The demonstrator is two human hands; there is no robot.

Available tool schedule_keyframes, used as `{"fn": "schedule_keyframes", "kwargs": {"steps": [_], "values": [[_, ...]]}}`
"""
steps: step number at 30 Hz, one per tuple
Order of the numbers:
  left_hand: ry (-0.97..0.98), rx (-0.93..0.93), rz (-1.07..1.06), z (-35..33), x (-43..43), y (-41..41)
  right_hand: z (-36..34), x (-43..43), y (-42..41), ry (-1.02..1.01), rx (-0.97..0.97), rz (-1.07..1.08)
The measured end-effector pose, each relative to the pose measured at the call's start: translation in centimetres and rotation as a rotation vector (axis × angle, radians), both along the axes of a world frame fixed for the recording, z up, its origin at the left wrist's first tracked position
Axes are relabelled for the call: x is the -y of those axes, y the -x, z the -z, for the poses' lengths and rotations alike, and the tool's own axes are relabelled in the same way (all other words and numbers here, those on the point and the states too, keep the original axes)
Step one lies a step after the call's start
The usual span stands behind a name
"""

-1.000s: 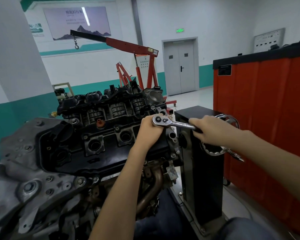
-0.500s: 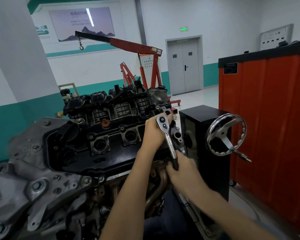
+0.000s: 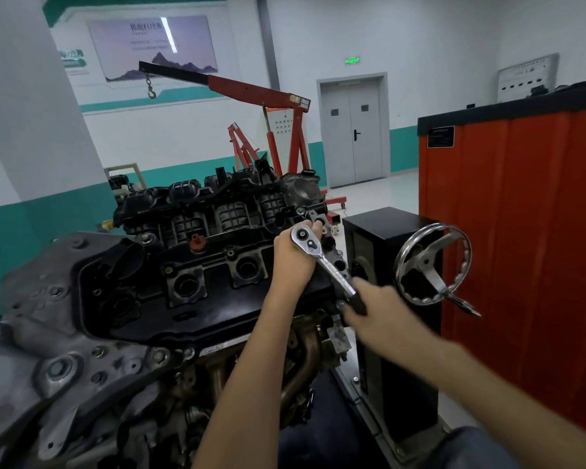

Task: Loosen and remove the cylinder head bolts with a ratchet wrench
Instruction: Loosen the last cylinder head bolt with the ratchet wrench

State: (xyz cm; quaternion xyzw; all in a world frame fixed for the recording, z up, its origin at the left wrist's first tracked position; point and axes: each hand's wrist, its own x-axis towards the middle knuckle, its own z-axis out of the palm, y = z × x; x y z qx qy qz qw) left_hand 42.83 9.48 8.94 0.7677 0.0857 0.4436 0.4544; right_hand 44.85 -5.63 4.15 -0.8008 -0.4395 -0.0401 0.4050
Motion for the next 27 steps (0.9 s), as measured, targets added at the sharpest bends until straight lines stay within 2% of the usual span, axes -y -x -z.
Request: {"fn": "schedule_keyframes", "kwargs": {"steps": [2, 4, 7, 12, 15, 17, 18, 20, 24, 27], "values": [[0.002, 0.007, -0.024, 0.0, 0.6, -0.2, 2.0, -1.9, 2.9, -0.195, -0.166, 0.001], [-0.021, -0.011, -0.061, -0.3, 0.8, -0.2, 2.9, -3.9, 5.1, -0.301, -0.267, 0.009], [-0.072, -0.067, -0.031, -0.4, -0.1, 0.2, 2.7, -4.5, 5.2, -0.27, -0.252, 0.009], [-0.149, -0.16, 0.077, -0.3, -1.1, 0.2, -0.6, 1.2, -1.4, 0.058, -0.001, -0.089], [-0.188, -0.184, 0.101, -0.3, -1.0, -0.3, -4.3, 2.8, -5.7, 0.323, 0.356, -0.02], [-0.16, -0.145, 0.072, -0.2, -0.9, -0.5, -5.3, 2.6, -6.4, 0.352, 0.515, 0.023], [-0.129, -0.109, 0.045, -0.2, -0.9, -0.5, -5.1, 2.3, -6.1, 0.332, 0.513, 0.044], [-0.068, -0.031, 0.016, 0.0, -0.7, -0.7, -3.1, 1.9, -4.3, 0.216, 0.348, 0.052], [-0.07, 0.077, -0.02, 0.5, 0.5, -1.2, 2.5, -0.9, 2.6, -0.184, -0.211, -0.006], [-0.094, 0.069, -0.036, 0.5, 0.4, -1.2, 3.6, -3.9, 5.6, -0.329, -0.341, -0.02]]}}
